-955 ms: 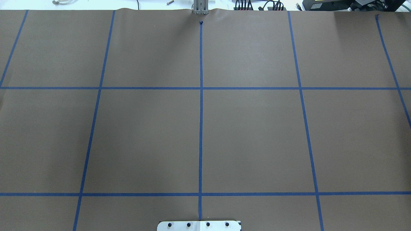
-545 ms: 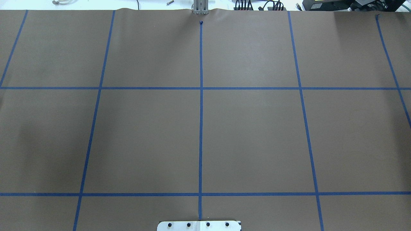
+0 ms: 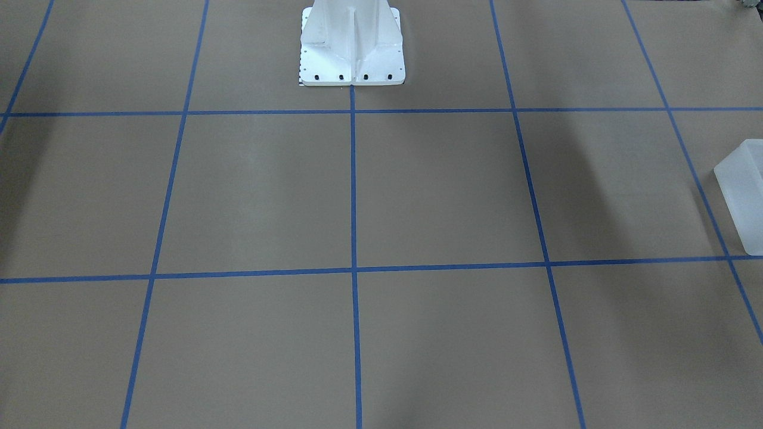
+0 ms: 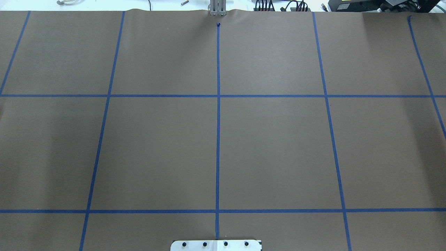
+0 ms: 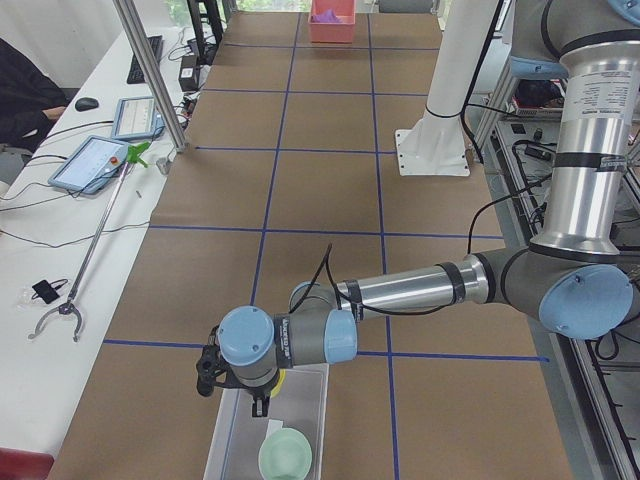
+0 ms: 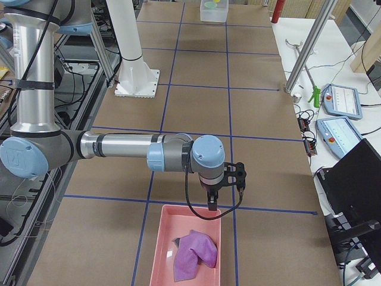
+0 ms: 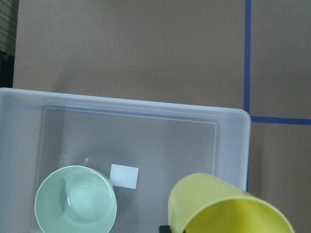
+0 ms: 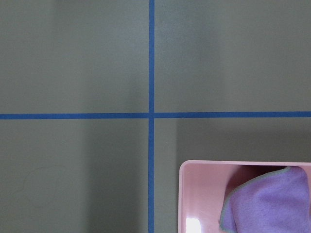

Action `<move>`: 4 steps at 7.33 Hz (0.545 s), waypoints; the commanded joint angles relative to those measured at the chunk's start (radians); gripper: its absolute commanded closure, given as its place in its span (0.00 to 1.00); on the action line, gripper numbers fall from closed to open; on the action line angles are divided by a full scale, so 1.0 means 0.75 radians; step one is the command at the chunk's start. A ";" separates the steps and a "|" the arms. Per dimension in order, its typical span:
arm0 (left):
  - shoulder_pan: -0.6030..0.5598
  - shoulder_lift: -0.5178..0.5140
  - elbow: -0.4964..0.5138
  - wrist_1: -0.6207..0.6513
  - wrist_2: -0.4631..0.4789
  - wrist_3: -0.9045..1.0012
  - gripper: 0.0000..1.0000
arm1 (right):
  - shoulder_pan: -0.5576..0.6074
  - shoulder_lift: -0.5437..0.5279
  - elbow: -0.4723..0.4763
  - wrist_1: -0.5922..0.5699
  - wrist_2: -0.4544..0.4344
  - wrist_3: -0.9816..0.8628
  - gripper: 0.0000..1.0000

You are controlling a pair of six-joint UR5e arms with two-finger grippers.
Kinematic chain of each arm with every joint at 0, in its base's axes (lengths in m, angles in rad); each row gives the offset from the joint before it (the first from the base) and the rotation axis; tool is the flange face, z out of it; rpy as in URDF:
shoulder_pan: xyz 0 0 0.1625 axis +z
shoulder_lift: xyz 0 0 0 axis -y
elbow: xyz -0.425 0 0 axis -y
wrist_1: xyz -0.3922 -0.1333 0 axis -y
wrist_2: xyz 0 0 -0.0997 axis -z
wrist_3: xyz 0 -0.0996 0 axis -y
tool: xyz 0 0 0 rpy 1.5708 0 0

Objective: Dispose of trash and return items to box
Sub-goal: 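Release the yellow cup beside the bowl and hold both arms over the bins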

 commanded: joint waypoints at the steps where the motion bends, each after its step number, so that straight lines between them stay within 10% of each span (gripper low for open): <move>1: 0.002 0.006 0.089 -0.124 -0.034 -0.118 1.00 | -0.016 -0.015 0.038 0.000 0.011 0.019 0.00; 4: 0.028 0.010 0.138 -0.213 -0.108 -0.219 1.00 | -0.020 -0.017 0.039 0.000 0.013 0.019 0.00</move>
